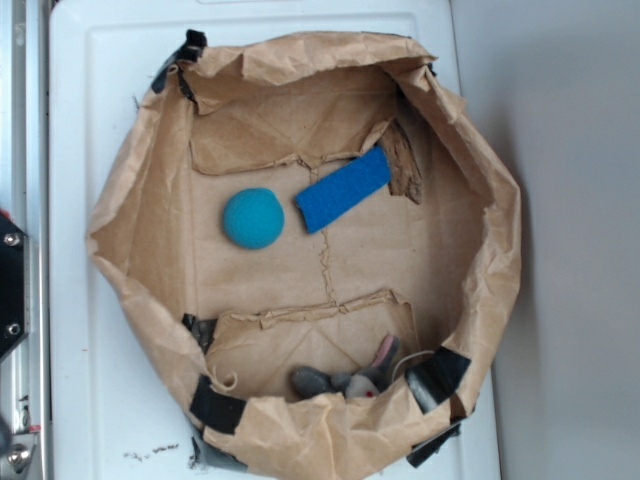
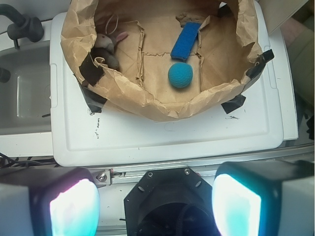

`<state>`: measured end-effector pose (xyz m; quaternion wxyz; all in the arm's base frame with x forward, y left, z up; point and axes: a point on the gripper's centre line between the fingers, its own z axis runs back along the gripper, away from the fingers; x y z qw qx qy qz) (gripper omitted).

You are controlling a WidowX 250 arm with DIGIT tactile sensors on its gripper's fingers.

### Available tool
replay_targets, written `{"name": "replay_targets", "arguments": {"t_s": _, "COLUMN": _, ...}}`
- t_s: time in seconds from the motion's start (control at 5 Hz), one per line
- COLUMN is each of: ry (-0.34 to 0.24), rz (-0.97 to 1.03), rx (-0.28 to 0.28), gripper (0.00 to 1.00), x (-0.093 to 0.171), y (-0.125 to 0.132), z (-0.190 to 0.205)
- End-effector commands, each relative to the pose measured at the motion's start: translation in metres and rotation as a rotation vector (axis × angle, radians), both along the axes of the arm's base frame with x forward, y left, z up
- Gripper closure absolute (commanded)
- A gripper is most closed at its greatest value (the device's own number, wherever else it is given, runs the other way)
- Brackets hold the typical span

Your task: Grab the blue ball.

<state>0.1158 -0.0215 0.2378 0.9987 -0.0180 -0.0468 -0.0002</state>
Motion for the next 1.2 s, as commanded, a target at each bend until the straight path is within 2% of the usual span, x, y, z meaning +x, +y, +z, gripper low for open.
{"name": "replay_targets", "arguments": {"t_s": 0.0, "ry": 0.000, "rz": 0.000, "rx": 0.000, "gripper": 0.00, "x": 0.000, "y": 0.000, "z": 0.000}}
{"name": "replay_targets", "arguments": {"t_s": 0.2, "ry": -0.044, "rz": -0.023, "rx": 0.007, "gripper": 0.00, "x": -0.019, "y": -0.019, "z": 0.001}}
{"name": "replay_targets", "arguments": {"t_s": 0.4, "ry": -0.082, "rz": -0.016, "rx": -0.003, "gripper": 0.00, "x": -0.004, "y": -0.020, "z": 0.000}}
{"name": "replay_targets", "arguments": {"t_s": 0.6, "ry": -0.092, "rz": -0.020, "rx": -0.012, "gripper": 0.00, "x": 0.025, "y": -0.010, "z": -0.011}}
{"name": "replay_targets", "arguments": {"t_s": 1.0, "ry": -0.092, "rz": -0.020, "rx": -0.012, "gripper": 0.00, "x": 0.025, "y": -0.010, "z": -0.011}}
